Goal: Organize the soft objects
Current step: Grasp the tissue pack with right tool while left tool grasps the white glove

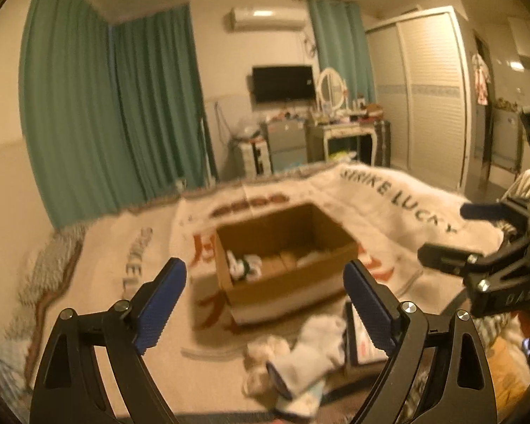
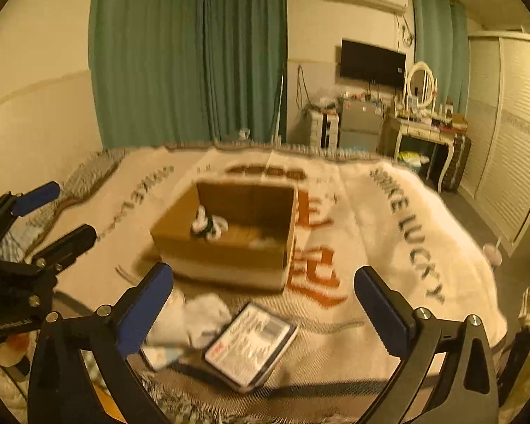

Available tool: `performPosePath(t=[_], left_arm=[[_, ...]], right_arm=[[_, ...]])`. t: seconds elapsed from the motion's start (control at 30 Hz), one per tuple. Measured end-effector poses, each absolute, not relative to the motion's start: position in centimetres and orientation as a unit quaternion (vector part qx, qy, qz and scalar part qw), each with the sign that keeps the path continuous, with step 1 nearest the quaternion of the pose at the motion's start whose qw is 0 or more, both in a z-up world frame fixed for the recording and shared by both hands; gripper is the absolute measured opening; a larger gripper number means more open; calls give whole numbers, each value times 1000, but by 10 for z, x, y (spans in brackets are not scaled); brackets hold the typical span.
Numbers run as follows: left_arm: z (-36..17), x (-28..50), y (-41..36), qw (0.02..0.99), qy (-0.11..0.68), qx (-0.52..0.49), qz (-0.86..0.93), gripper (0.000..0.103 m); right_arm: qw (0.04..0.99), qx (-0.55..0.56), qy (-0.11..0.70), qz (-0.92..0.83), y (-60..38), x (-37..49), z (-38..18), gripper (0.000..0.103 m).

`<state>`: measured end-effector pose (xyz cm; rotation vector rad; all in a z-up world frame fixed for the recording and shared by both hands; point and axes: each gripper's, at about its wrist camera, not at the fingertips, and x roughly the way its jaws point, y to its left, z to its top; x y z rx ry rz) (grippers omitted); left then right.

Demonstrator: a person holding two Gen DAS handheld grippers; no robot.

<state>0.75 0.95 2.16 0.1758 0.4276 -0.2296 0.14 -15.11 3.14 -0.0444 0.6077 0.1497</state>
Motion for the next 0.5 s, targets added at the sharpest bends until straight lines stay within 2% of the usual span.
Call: performPosePath(t=[0.3, 0.5], left_arm=[[-54, 26, 7, 949, 292, 71, -97, 92], [-85, 31, 7, 935, 334, 67, -99, 92]], right_arm=[[916, -2, 397, 63, -138, 21, -84, 103], [898, -37, 434, 65, -117, 28, -127, 103]])
